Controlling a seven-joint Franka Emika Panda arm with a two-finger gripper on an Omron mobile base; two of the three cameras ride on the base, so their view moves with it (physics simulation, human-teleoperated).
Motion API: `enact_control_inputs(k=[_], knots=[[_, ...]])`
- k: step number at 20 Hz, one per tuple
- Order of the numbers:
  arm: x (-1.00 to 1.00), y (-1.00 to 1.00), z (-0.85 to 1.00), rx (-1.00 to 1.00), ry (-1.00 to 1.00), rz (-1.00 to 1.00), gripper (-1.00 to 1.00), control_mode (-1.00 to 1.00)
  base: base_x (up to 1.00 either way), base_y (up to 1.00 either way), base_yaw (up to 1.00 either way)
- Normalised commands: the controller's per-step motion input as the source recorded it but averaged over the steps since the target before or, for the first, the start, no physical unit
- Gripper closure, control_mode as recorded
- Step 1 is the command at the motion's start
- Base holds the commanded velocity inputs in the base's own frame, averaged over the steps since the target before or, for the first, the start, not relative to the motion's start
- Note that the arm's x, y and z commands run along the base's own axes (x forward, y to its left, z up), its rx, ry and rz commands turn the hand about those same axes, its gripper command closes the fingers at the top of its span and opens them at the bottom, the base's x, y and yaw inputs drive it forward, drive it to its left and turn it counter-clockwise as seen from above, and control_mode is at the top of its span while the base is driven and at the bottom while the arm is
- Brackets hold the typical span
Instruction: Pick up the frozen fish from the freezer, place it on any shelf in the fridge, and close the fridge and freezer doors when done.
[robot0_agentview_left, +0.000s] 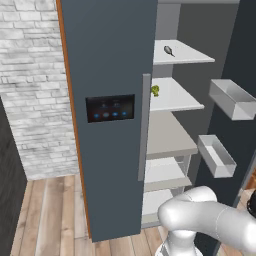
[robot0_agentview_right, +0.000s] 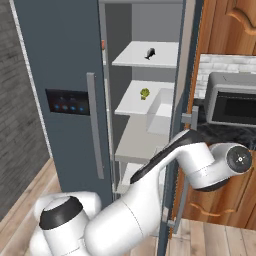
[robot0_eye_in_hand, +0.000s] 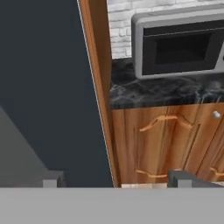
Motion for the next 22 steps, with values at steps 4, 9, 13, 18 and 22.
enact_control_inputs(k=[4,9,13,18,22], knots=[[0.26,0.34,0.0,0.18,0.0,0.1,-1.0,-1.0,0.0,0.0,0.0],[0.01,0.89,0.0,0.2,-0.03,0.1,-1.0,-1.0,0.0,0.0,0.0],[0.14,1.0,0.0,0.16,-0.06,0.07,-1.0,-1.0,0.0,0.0,0.0],[0.18,1.0,0.0,0.19,-0.09,0.04,-1.0,-1.0,0.0,0.0,0.0],[0.25,1.0,0.01,0.2,-0.13,0.0,-1.0,-1.0,0.0,0.0,0.0]])
